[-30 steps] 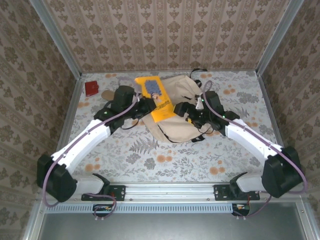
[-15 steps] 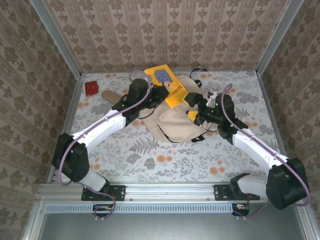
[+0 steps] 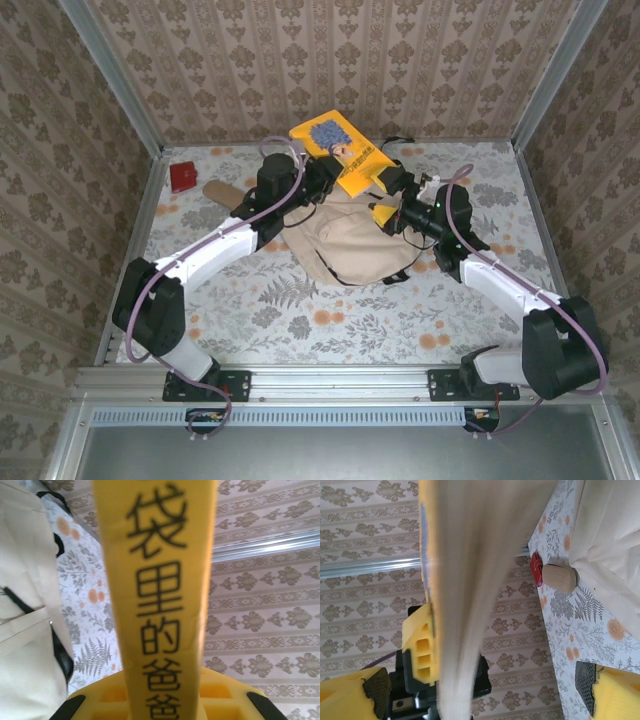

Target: Pack the student bag

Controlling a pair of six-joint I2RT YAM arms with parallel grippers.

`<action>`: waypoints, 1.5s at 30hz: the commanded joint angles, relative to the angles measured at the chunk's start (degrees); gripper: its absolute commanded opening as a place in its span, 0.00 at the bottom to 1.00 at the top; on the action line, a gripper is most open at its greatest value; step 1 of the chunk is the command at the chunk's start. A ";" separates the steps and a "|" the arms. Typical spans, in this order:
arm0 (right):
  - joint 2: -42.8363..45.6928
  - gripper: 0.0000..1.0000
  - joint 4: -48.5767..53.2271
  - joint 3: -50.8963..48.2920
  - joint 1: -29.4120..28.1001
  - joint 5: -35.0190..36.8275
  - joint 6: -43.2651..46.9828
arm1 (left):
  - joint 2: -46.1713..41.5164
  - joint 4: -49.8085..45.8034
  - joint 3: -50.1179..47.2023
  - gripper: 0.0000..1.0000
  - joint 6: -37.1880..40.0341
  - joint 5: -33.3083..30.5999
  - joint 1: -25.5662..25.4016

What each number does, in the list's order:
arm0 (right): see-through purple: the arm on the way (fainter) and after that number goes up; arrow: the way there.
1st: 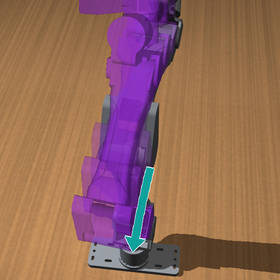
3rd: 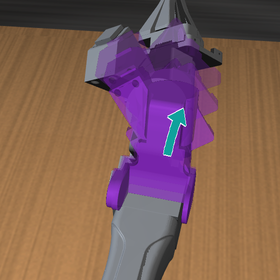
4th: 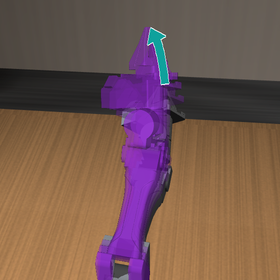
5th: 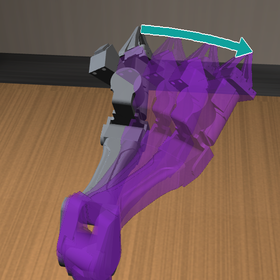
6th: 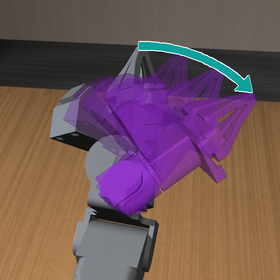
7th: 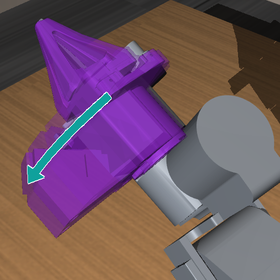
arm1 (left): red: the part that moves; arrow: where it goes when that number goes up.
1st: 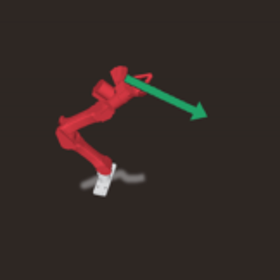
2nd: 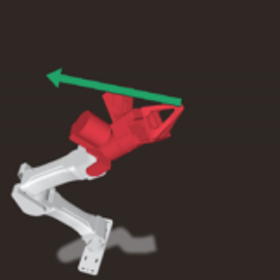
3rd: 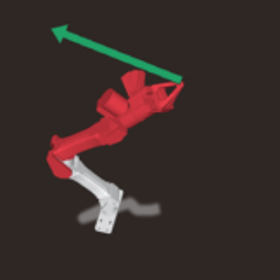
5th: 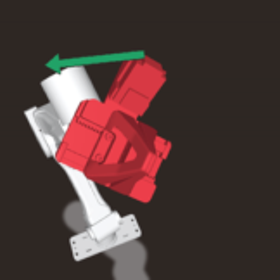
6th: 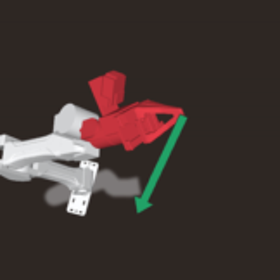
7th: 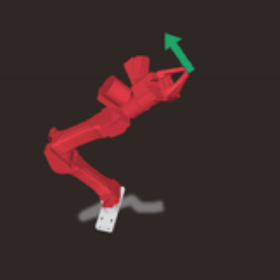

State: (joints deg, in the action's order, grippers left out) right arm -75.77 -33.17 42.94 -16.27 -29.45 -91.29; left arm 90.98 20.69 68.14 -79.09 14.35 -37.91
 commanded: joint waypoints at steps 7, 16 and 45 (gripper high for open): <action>-6.06 0.84 -9.15 3.89 0.44 0.68 -4.52 | 0.55 10.64 -0.34 0.05 -5.40 1.64 -1.43; -6.17 0.49 -9.15 3.31 0.43 3.57 -4.30 | 0.08 11.12 -2.68 0.06 -7.02 1.43 -1.63; 24.06 0.12 59.28 9.96 15.43 21.64 44.06 | 7.31 -49.63 13.32 0.74 31.63 -6.84 -11.70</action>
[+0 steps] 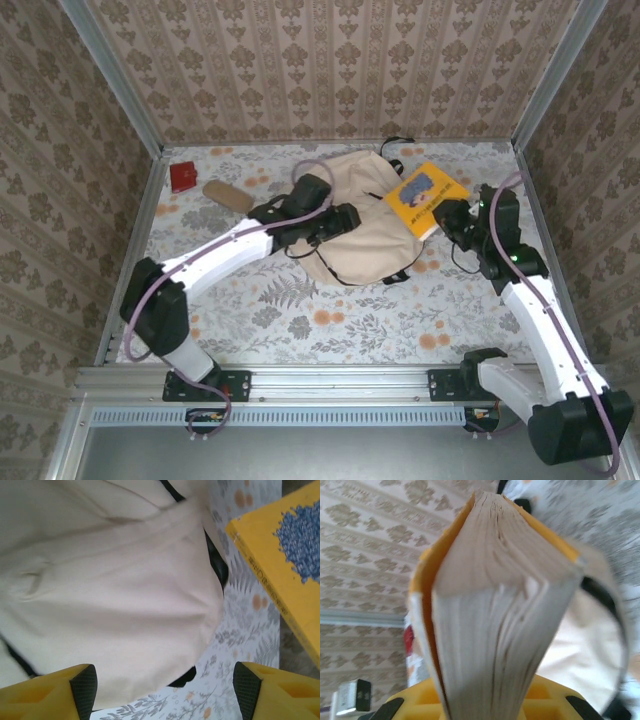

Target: Pack the student bag

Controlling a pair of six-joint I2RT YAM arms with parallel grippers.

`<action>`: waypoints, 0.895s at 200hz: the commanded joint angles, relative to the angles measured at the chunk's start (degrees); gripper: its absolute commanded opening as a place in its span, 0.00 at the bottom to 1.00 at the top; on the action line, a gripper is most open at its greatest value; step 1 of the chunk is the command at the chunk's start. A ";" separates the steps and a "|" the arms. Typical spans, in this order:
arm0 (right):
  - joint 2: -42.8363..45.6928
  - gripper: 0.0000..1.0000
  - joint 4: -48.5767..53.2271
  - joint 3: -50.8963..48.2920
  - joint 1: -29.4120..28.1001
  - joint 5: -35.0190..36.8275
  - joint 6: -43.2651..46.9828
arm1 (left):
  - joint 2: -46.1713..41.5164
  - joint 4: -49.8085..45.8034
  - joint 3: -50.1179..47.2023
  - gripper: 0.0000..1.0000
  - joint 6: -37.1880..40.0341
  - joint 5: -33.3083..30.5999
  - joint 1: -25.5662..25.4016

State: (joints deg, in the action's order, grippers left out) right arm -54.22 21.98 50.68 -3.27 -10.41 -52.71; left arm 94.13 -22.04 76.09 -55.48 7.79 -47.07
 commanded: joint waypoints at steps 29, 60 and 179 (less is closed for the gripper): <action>5.04 0.12 7.30 0.95 9.47 0.04 7.51 | 17.23 -12.36 19.39 0.71 15.48 0.78 -6.90; 6.33 0.12 8.50 -0.79 13.81 -1.80 8.60 | 27.03 -14.08 29.90 0.68 17.58 2.05 -8.72; 8.52 0.12 12.75 -4.18 17.74 -2.59 10.42 | 45.62 -21.68 50.29 0.62 19.03 -4.91 -11.25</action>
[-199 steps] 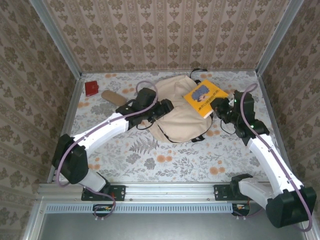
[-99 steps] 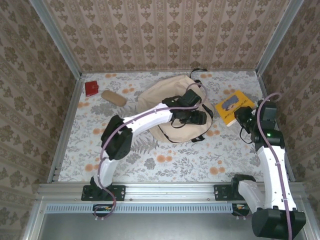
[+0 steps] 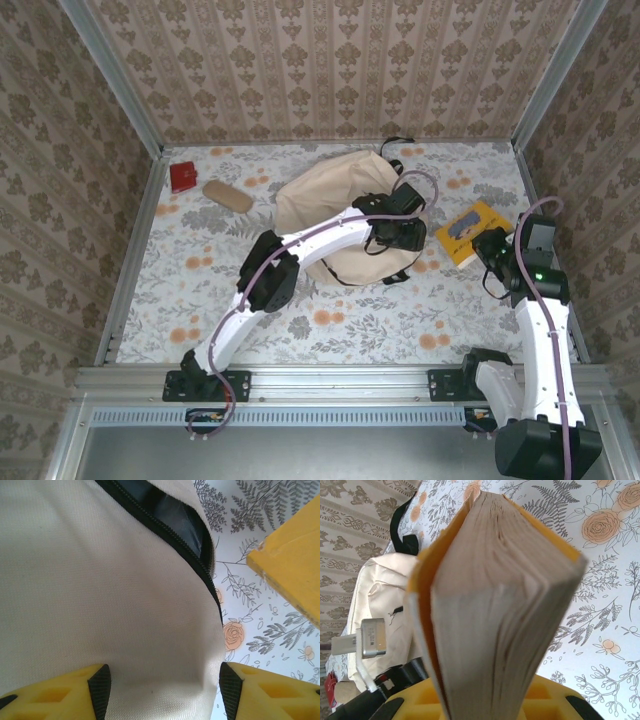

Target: Pack the student bag

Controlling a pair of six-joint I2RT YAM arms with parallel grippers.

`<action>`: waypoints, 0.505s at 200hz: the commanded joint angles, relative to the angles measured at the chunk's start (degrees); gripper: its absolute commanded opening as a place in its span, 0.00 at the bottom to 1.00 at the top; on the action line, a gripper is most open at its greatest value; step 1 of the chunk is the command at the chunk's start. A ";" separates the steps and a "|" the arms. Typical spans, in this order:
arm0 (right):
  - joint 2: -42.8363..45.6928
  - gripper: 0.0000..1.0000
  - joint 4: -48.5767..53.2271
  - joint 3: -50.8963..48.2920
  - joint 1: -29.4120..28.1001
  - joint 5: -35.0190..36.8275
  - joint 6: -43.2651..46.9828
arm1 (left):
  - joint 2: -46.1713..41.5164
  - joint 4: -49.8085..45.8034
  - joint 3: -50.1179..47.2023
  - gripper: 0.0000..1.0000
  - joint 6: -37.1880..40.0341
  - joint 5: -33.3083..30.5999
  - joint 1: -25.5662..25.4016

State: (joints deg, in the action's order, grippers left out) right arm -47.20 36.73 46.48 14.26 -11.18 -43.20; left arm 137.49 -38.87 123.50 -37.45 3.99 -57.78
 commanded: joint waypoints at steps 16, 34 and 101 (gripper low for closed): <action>1.60 0.12 -2.10 -0.26 0.23 -2.16 0.75 | 3.49 -6.53 4.17 0.63 0.85 -0.91 -0.67; 1.62 0.12 -2.15 -0.42 0.16 -2.61 0.40 | 4.61 -8.52 5.62 0.63 0.20 -0.59 -0.69; 2.04 0.12 -2.28 -0.54 0.19 -3.50 -0.05 | 3.88 -10.50 6.25 0.24 -0.73 -2.43 -0.06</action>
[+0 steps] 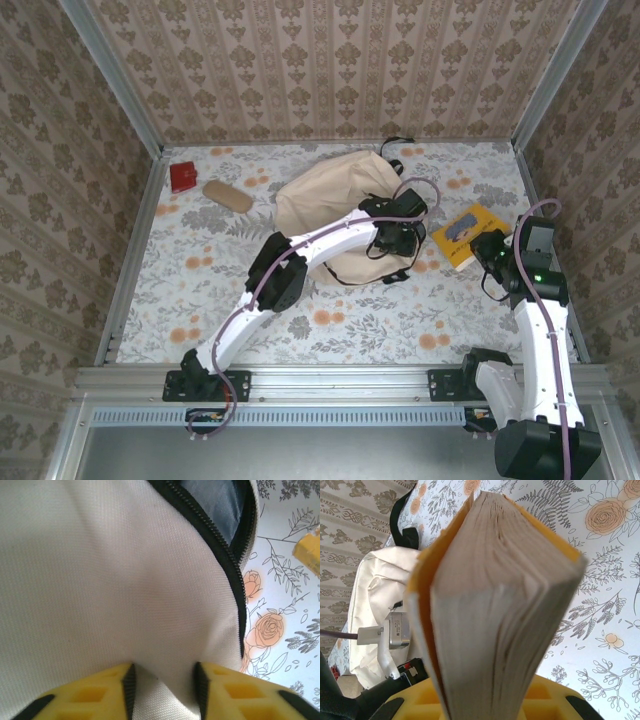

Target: Pack the student bag

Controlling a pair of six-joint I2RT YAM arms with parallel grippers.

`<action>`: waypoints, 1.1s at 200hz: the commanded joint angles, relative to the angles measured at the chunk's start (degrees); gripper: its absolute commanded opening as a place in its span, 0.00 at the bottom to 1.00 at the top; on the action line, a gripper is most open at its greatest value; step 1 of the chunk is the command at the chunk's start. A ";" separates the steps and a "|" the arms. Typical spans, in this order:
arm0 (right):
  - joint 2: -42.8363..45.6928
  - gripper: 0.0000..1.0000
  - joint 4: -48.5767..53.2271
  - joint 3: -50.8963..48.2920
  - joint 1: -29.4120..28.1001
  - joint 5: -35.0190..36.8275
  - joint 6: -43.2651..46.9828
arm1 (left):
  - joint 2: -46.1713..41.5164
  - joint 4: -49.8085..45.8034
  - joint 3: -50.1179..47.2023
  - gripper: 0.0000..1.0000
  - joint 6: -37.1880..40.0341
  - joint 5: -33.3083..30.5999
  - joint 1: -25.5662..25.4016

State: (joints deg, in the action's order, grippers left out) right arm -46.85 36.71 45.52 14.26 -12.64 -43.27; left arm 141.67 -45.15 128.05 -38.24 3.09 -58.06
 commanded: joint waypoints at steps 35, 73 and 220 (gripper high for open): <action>1.80 0.12 -1.91 0.88 0.21 -2.47 0.33 | -2.79 -3.79 1.69 0.08 1.22 -1.40 1.02; 2.04 0.12 -0.83 2.24 0.18 -3.06 1.34 | -9.85 -2.33 -0.77 0.04 3.71 -1.18 2.75; 5.33 0.13 -16.39 -0.68 -3.27 -24.18 -4.06 | -27.24 12.36 -12.69 0.01 8.49 3.50 9.28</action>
State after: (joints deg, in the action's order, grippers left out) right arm -42.72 30.30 45.63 12.97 -30.15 -44.56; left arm 116.71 -38.09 115.46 -31.38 5.28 -48.66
